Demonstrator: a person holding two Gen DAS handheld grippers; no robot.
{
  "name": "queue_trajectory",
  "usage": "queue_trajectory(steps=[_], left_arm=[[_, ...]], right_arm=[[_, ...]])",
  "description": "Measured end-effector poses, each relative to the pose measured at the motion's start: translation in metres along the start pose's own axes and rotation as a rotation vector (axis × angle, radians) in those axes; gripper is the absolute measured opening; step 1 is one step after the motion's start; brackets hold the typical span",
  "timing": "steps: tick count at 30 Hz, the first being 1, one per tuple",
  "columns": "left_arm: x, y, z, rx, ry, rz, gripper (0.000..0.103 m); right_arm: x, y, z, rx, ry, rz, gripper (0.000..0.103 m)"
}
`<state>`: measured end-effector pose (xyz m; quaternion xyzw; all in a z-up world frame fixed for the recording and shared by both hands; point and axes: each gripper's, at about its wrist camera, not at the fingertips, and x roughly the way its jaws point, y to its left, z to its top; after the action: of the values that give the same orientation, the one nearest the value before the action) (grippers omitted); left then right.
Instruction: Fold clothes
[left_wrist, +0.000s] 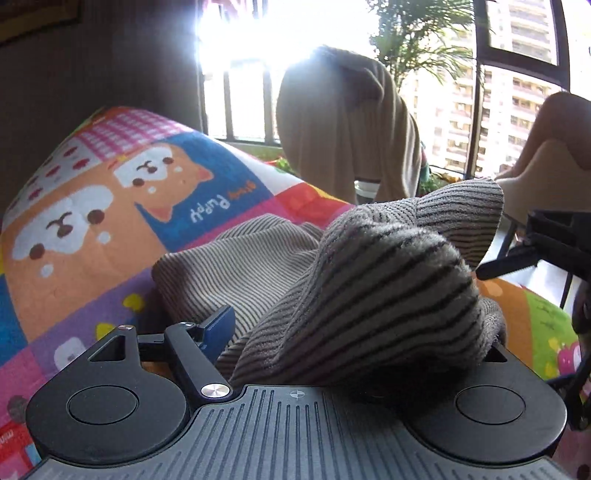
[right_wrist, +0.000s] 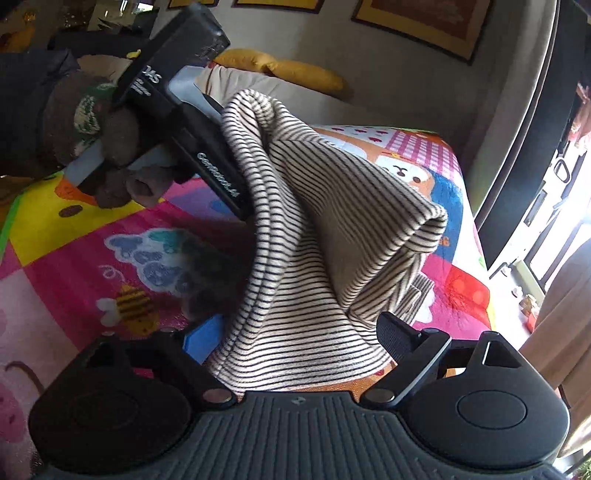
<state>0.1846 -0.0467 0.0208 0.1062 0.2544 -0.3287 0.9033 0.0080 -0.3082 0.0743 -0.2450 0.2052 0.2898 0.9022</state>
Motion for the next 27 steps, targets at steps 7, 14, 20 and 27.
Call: queue_trajectory(steps=[7,14,20,27], left_arm=[[-0.003,-0.004,0.006,-0.046,0.011,0.005,0.088],[-0.023,-0.021,0.010,0.029,-0.041,0.024,0.089],[-0.018,-0.042,0.001,0.166,-0.052,0.002,0.094],[-0.014,-0.048,0.010,0.138,-0.101,0.035,0.095]], right_arm=[[0.002,0.023,-0.010,-0.072,0.055,-0.091,0.102],[0.010,0.015,-0.001,-0.073,0.004,-0.274,0.102],[-0.007,-0.017,0.005,-0.018,-0.046,-0.470,0.102],[-0.019,-0.013,-0.010,0.055,-0.044,-0.274,0.103]])
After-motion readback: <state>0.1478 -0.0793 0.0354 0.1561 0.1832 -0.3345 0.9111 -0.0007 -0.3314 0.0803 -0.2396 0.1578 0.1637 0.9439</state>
